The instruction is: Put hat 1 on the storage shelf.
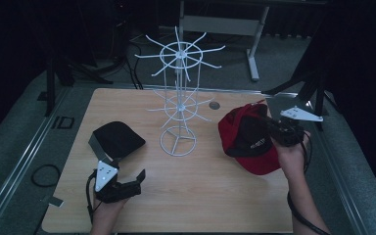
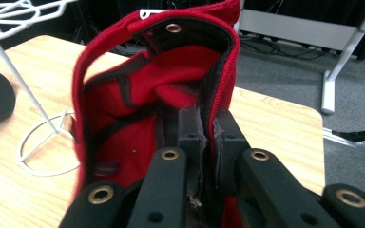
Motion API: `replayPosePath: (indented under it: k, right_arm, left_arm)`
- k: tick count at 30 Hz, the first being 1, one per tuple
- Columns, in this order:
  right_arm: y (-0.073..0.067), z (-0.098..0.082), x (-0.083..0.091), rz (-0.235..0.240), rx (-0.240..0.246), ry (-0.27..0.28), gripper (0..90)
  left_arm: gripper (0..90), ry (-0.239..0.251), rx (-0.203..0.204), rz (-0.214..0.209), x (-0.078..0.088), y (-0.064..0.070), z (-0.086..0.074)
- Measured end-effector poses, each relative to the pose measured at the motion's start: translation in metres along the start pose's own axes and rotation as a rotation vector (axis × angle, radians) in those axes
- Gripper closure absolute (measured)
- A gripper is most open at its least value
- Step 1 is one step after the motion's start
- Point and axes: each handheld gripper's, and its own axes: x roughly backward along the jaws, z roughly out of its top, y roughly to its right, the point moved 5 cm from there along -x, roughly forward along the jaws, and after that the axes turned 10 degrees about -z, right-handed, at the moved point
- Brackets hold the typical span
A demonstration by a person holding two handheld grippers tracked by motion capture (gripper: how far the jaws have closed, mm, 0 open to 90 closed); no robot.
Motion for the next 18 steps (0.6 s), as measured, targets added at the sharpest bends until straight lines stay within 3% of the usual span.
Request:
replayPosePath:
  k: [2,6,7,8,9,10,11,13,17,18]
  right_arm:
    - [0.000,0.000,0.006,0.007,-0.010,0.011,84.3]
    - [-0.002,0.000,0.022,0.015,-0.024,0.044,84.3]
    - [-0.002,0.000,0.022,0.015,-0.024,0.044,84.3]
    - [-0.004,0.000,0.028,0.014,-0.018,0.055,84.2]
    - [-0.005,0.000,0.031,0.014,-0.017,0.059,84.3]
    - [-0.006,0.000,0.034,0.010,-0.015,0.064,84.3]
    - [-0.006,-0.001,0.036,0.007,-0.010,0.067,84.3]
    - [-0.007,-0.001,0.038,0.012,-0.010,0.068,84.3]
    - [-0.012,-0.007,0.043,0.023,-0.010,0.069,84.3]
    - [-0.012,-0.007,0.043,0.023,-0.010,0.069,84.3]
  left_arm:
    - [0.7,-0.002,-0.003,-0.018,-0.002,0.006,0.002]
    - [0.7,-0.024,-0.056,-0.068,-0.014,0.032,0.012]
    - [0.7,-0.024,-0.056,-0.068,-0.014,0.032,0.012]
    - [0.7,-0.023,-0.066,-0.091,-0.020,0.043,0.017]
    - [0.7,-0.023,-0.066,-0.091,-0.020,0.043,0.017]
    - [0.7,-0.019,-0.072,-0.121,-0.026,0.055,0.022]
    - [0.6,-0.019,-0.072,-0.121,-0.026,0.055,0.022]
    - [0.7,-0.027,-0.092,-0.143,-0.034,0.068,0.024]
    - [0.7,-0.059,-0.127,-0.237,-0.057,0.107,0.027]
    - [0.7,-0.059,-0.127,-0.237,-0.057,0.107,0.027]
